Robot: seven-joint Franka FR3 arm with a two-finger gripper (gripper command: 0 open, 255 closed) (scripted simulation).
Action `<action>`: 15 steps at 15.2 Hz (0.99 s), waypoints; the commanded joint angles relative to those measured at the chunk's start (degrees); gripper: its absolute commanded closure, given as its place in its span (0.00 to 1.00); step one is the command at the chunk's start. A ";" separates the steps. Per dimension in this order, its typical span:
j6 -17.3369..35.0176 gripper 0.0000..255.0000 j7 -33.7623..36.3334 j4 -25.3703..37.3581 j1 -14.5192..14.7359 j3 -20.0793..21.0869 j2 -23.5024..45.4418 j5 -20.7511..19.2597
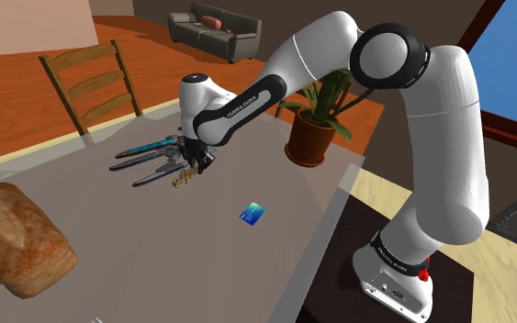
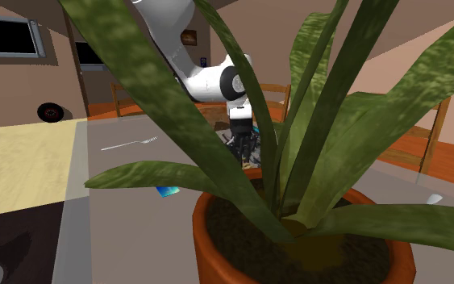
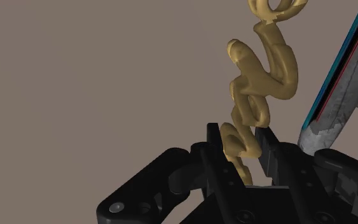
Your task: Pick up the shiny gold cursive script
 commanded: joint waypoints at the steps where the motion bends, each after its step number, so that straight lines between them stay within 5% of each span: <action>1: -0.01 1.00 0.01 -0.09 -0.03 -0.02 -0.02 0.00; 15: -4.12 1.00 -1.27 -0.29 -0.95 1.47 -4.46 1.92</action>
